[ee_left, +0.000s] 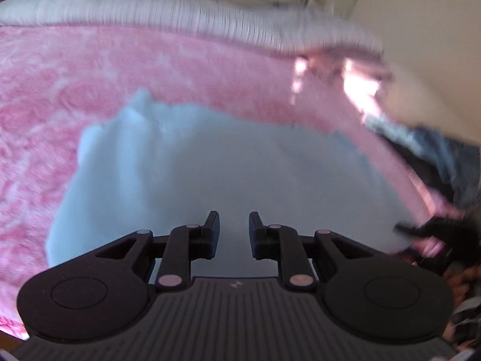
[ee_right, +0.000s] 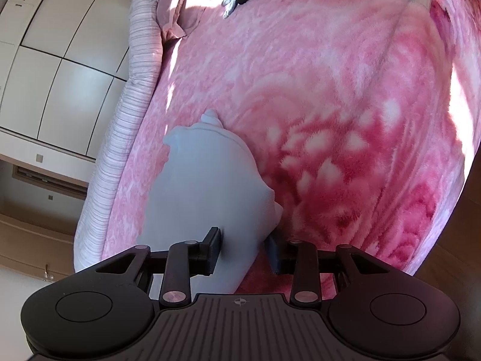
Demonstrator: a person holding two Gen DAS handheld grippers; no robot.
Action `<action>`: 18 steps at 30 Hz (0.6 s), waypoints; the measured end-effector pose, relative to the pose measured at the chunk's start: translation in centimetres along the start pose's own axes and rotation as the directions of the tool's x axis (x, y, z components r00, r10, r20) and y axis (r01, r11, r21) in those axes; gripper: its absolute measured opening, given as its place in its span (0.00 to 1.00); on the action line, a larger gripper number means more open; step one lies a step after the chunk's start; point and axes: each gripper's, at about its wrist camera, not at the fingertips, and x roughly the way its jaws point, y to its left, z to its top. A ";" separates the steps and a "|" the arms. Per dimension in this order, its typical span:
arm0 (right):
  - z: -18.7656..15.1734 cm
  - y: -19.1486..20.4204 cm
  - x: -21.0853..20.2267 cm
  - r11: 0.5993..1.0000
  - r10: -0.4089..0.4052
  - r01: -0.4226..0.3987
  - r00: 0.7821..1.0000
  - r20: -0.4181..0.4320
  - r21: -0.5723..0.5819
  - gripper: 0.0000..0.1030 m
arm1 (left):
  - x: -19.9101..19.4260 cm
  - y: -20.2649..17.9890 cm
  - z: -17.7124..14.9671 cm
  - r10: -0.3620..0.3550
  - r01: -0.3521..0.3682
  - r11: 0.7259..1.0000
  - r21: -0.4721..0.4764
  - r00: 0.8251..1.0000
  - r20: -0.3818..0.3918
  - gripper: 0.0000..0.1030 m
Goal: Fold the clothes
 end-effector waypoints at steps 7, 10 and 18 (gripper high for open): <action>0.1 0.7 0.3 0.999 -0.027 0.027 1.000 -0.003 -0.026 0.35 | 0.3 0.3 0.4 0.007 -0.007 1.000 -0.011 1.000 -0.007 0.15; -0.1 1.3 0.7 0.996 -0.057 0.057 0.998 0.001 -0.071 0.35 | 0.9 1.4 0.1 0.019 -0.020 0.999 -0.044 1.000 -0.025 0.08; -3.7 10.5 1.8 0.744 -0.274 0.313 0.949 0.157 -0.591 0.11 | -2.3 4.5 0.9 -0.014 0.019 0.980 -0.200 1.000 0.024 0.08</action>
